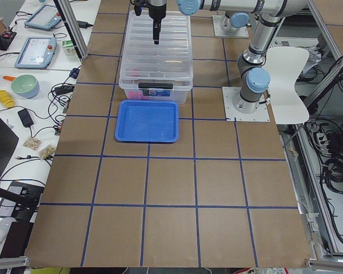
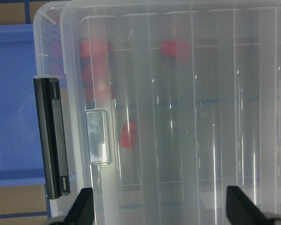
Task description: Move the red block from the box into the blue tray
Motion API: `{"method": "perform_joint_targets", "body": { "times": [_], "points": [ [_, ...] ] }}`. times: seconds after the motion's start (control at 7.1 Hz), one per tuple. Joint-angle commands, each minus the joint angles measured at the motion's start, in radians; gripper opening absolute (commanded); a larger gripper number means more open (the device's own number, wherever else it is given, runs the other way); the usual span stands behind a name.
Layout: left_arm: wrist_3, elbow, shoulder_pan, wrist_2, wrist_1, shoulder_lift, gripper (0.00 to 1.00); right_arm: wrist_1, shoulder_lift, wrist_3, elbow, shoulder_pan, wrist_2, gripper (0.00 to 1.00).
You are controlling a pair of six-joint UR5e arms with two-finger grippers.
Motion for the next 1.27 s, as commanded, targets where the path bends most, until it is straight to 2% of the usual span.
{"method": "perform_joint_targets", "body": {
  "times": [0.0, 1.13],
  "points": [
    [0.0, 0.0, 0.0, 0.0, 0.0, 0.002, 1.0, -0.004, 0.002, -0.001, 0.0, 0.0, 0.0, 1.0],
    [0.001, -0.003, 0.0, 0.0, 0.0, 0.003, 1.0, -0.004, 0.014, 0.008, 0.003, 0.0, -0.002, 1.0]
  ]
}}
